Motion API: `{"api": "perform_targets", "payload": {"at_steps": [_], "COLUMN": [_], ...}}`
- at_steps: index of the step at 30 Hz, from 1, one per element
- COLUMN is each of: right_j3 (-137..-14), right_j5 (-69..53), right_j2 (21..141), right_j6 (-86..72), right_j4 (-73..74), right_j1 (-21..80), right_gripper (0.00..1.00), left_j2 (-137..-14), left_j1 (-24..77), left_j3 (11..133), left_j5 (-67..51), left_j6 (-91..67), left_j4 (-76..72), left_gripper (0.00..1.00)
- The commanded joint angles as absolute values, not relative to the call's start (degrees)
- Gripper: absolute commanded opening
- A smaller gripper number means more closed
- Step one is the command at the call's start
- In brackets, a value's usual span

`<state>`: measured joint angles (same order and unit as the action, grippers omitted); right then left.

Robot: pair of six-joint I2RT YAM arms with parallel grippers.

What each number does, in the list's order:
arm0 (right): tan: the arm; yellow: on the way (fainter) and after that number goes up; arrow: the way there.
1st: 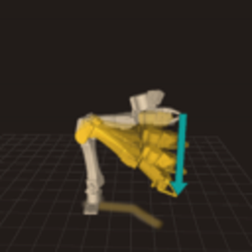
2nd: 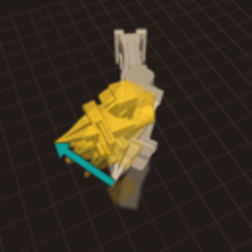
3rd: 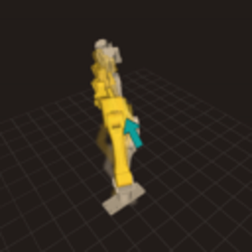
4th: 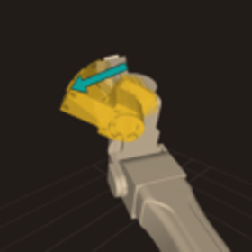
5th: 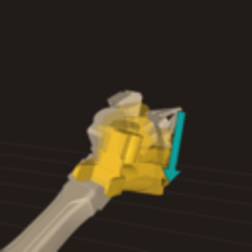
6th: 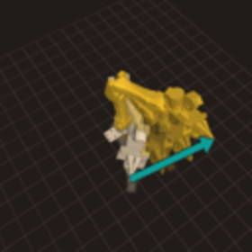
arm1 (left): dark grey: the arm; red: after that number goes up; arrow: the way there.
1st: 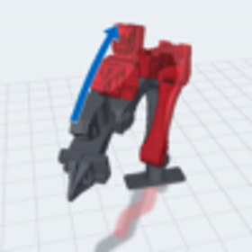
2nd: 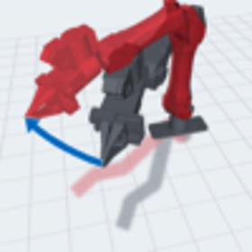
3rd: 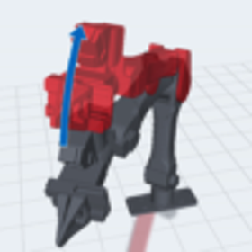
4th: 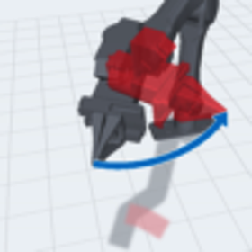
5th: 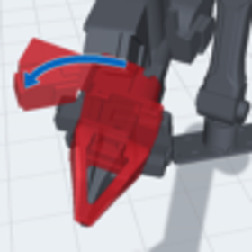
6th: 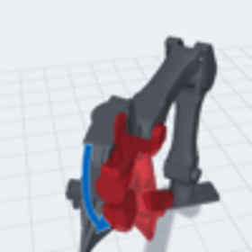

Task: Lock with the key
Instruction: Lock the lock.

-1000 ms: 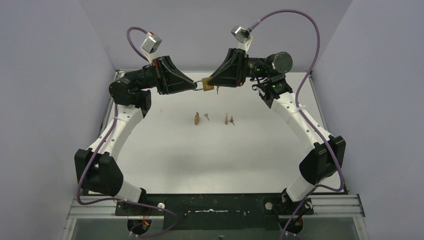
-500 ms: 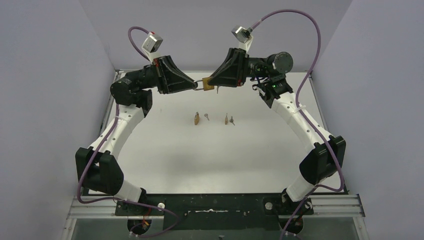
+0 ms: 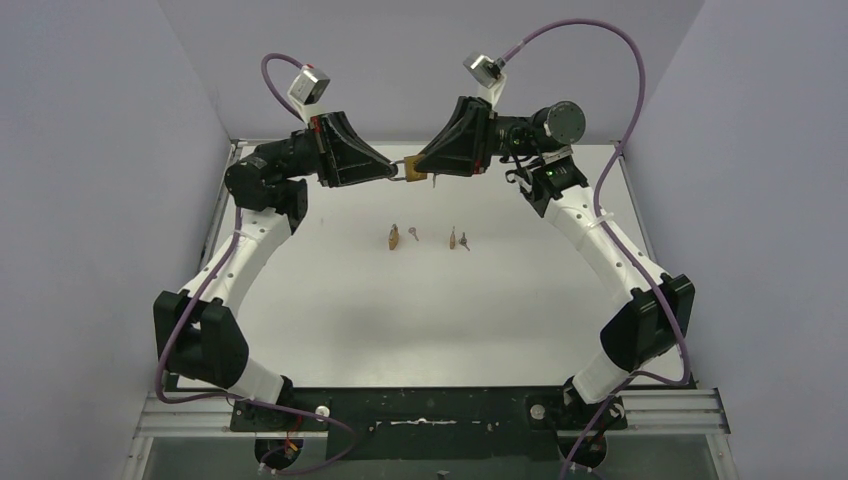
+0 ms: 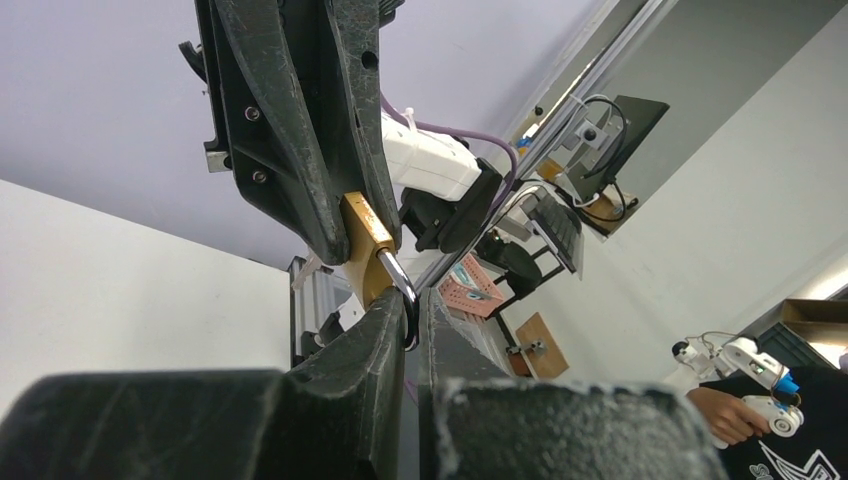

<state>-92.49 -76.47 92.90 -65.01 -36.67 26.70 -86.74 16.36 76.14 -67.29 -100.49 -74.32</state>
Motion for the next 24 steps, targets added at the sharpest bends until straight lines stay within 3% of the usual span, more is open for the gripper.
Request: {"api": "perform_targets", "payload": {"at_steps": [1,9,24], "right_j3": [-93.66,-94.93,-92.4], "right_j5": [-74.02,-72.38,-70.87], "right_j2": [91.22,92.23,94.26], "right_j6": [-60.72,-60.51,-65.01], "right_j4": [-33.7,-33.45,-40.68], "right_j1": [29.22,32.9,37.32], "right_gripper": [0.0,0.0,0.0], "left_j2": [-86.68,-85.33,-88.79], "left_j1": [18.63,20.54,20.24], "left_j3": [77.26,71.51,73.47], "left_j5": [-61.84,-60.33,-60.71], "left_j6": [-100.59,-87.12,-85.79], "left_j4": [-76.69,-70.77,-71.38], "left_gripper": [0.0,0.0,0.0]}}
